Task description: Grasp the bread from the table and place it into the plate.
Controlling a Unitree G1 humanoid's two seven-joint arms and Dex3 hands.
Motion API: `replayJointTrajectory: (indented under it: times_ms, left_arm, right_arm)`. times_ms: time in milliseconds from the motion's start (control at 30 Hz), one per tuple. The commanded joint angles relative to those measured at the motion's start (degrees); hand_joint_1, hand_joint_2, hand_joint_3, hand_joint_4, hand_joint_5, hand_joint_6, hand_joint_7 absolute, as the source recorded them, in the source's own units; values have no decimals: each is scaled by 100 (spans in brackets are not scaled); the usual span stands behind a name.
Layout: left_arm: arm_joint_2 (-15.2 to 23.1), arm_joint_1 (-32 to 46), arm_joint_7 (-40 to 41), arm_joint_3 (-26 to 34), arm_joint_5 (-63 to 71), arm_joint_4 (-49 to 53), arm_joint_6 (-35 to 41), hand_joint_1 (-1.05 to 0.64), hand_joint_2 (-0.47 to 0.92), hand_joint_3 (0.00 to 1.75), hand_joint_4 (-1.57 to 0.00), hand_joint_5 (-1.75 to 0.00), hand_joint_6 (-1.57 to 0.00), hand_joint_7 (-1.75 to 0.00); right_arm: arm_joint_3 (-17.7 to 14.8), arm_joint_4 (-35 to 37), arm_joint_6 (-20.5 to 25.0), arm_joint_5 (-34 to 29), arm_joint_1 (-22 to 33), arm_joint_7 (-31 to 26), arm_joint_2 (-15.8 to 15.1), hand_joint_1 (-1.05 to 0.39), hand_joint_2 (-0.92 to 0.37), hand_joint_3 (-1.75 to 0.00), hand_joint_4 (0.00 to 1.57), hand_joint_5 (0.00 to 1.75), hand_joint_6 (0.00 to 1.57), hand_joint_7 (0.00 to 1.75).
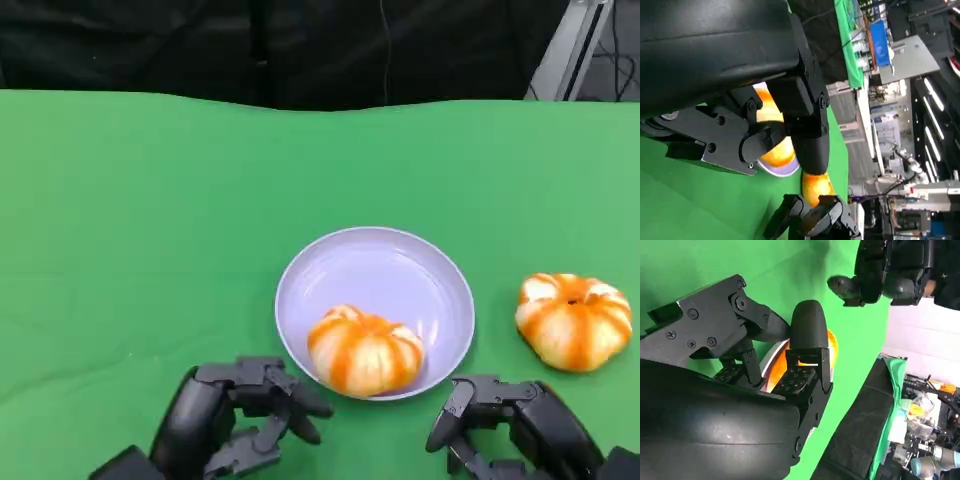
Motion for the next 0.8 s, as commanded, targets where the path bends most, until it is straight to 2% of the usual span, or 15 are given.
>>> replayJointTrajectory:
  times_ms: [33,200,800]
  left_arm:
    - [106,-64,101,8,76,203,-178,-9,52,121,-86,-169,-89,-143]
    - [98,-105,40,-2,15,341,-256,-11,49,128,-84,-172,-88,-147]
    - [113,-78,28,-59,-90,348,-285,-11,48,129,-85,-170,-88,-144]
  right_arm:
    - [-76,-24,-21,76,13,2,-71,-15,-60,-97,79,150,83,120]
    - [-85,4,-39,83,6,-8,-54,-14,-61,-96,80,149,83,120]
    - [-101,-65,16,115,22,34,-94,-13,-61,-97,80,149,84,120]
